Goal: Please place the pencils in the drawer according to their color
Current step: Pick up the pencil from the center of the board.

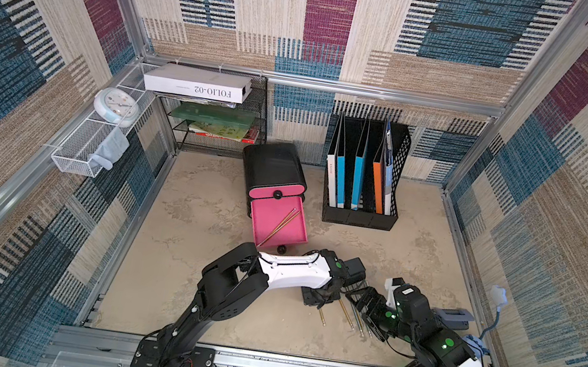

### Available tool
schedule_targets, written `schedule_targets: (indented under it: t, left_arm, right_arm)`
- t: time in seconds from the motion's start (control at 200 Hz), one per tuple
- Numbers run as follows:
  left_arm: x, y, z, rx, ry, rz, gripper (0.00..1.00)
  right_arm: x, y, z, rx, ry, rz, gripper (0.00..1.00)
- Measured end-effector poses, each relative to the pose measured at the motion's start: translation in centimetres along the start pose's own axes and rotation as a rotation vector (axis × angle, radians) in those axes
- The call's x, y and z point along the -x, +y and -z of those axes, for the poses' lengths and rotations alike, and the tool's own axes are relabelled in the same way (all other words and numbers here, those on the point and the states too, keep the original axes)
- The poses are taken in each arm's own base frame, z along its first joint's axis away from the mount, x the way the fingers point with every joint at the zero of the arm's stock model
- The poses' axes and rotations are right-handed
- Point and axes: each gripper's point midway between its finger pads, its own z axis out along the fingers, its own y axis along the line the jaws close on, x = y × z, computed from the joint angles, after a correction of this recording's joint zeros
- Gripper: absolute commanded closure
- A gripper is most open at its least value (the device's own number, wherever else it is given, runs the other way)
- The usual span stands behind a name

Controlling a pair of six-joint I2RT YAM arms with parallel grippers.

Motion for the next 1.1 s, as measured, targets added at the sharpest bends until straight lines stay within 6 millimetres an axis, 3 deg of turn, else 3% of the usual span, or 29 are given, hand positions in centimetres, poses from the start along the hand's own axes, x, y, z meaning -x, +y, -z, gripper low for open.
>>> schedule_targets:
  t: [0.321, 0.681, 0.746, 1.102]
  left_arm:
    - [-0.1, 0.5, 0.0, 0.003, 0.001, -0.002, 1.0]
    - [-0.1, 1.4, 0.6, -0.01, -0.007, -0.051, 1.0]
    - [0.0, 2.1, 1.3, 0.005, -0.013, -0.068, 1.0]
    - [1.3, 2.0, 5.8, -0.087, -0.087, -0.234, 1.0]
  right_arm:
    - [0.4, 0.7, 0.3, 0.008, -0.012, 0.002, 0.01]
    - [0.5, 0.5, 0.0, -0.013, -0.008, -0.001, 0.01]
    - [0.4, 0.4, -0.1, -0.018, -0.006, 0.0, 0.01]
    - [0.5, 0.2, -0.4, -0.014, -0.013, -0.011, 0.01]
